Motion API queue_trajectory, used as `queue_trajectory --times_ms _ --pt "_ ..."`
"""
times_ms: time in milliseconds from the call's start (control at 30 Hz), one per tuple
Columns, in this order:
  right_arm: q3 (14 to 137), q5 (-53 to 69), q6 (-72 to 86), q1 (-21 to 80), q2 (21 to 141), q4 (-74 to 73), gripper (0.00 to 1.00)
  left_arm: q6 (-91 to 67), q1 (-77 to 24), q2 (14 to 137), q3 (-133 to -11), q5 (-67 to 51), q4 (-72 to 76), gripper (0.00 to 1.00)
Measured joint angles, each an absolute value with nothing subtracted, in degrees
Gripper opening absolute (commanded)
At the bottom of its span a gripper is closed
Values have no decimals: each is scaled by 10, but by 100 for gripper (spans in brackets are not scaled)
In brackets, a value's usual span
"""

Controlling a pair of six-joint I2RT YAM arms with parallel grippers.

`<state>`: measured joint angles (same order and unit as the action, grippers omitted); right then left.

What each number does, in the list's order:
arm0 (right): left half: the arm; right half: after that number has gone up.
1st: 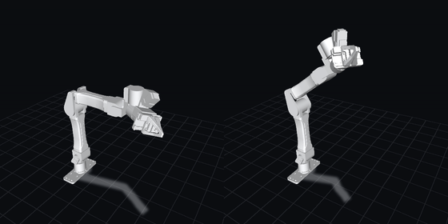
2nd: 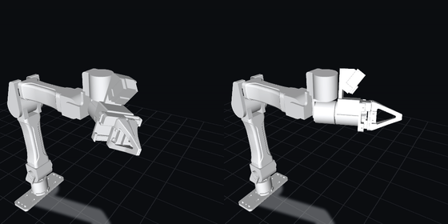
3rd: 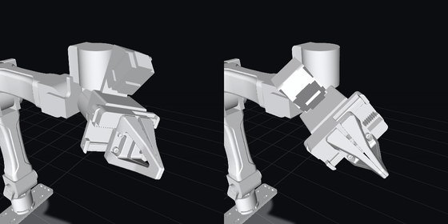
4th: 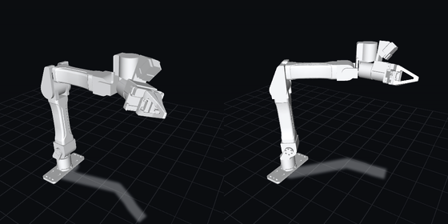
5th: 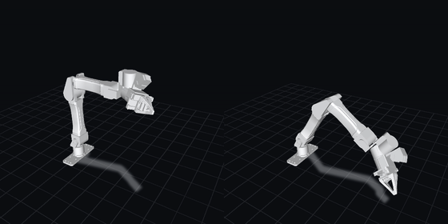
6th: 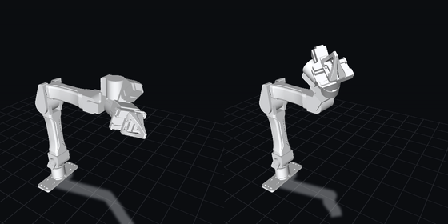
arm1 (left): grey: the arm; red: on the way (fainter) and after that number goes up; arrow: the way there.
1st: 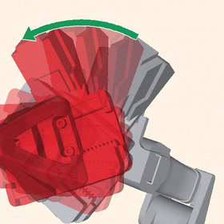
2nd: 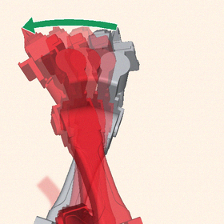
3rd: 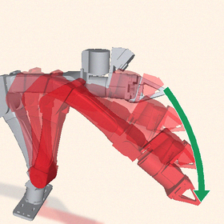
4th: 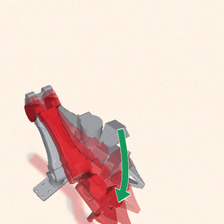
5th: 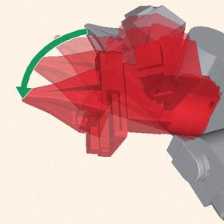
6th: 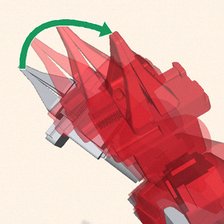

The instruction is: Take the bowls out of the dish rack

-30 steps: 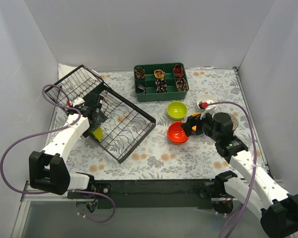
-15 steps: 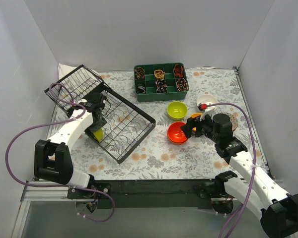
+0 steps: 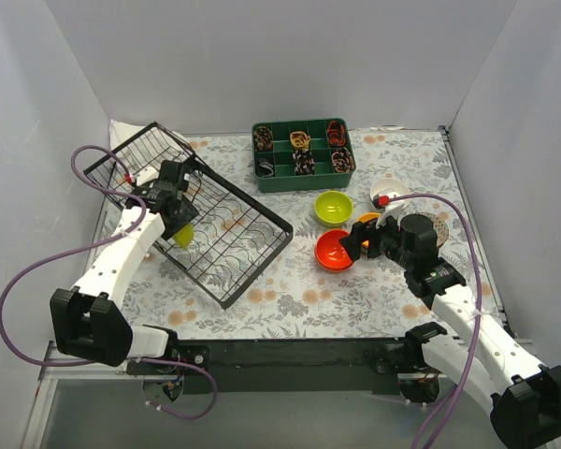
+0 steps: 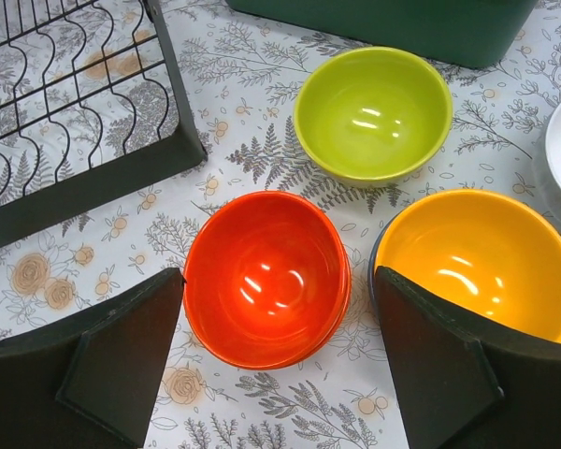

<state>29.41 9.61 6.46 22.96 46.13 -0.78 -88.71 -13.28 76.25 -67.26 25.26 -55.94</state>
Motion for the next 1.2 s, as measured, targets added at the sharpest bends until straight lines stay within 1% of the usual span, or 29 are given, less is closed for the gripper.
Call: queue_trajectory --times_ms 133,200,500,667,933,1200 --pt "303 96 72 230 466 -21 91 -846 -140 760 -680 229 -527 22" --pt "313 96 75 230 470 -32 91 -818 -161 760 -680 227 -509 22" --pt "415 112 107 230 512 -102 91 -664 -368 760 -688 268 -398 22" --pt "482 118 127 230 539 -157 91 -561 -457 760 -678 306 -316 24" --pt "589 123 180 226 593 -257 91 -351 -628 750 -570 358 -160 25" --pt "693 130 203 221 652 -348 89 -140 -739 745 -478 410 1 26"
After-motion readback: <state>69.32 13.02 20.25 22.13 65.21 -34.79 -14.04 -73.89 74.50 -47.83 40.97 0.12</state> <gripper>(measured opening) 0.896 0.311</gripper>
